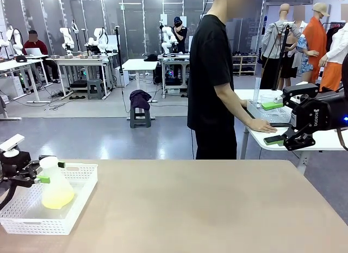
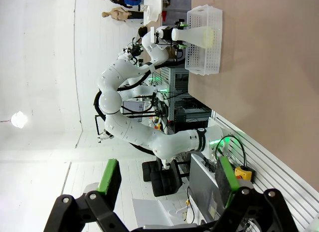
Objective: Prepare the solutions needed for the experiment.
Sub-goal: When the human places the Big flask in the center of the table, pick up the Big flask and place it in the left Organizing basket.
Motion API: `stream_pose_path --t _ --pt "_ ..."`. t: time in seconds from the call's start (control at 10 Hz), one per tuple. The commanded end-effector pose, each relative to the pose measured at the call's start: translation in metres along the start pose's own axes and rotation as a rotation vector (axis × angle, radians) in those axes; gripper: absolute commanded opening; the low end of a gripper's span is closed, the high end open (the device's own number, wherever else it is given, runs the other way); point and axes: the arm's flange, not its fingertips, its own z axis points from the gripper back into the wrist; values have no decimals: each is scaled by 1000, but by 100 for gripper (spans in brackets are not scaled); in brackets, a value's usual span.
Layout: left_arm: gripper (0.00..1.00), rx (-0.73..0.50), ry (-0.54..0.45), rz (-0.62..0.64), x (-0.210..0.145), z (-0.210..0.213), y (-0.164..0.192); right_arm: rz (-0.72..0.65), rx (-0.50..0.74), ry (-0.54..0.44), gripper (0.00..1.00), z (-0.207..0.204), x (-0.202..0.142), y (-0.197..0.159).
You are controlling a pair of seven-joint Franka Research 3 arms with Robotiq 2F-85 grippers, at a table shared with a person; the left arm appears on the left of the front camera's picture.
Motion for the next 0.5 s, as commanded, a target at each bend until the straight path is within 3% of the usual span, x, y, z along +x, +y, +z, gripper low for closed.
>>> stream_pose_path --t 0.0,0.4 --pt "100 5 -4 -6 10 13 3 9 10 1 96 1 0 1" --pt "100 60 13 -5 24 38 -2 9 10 1 96 1 0 1"
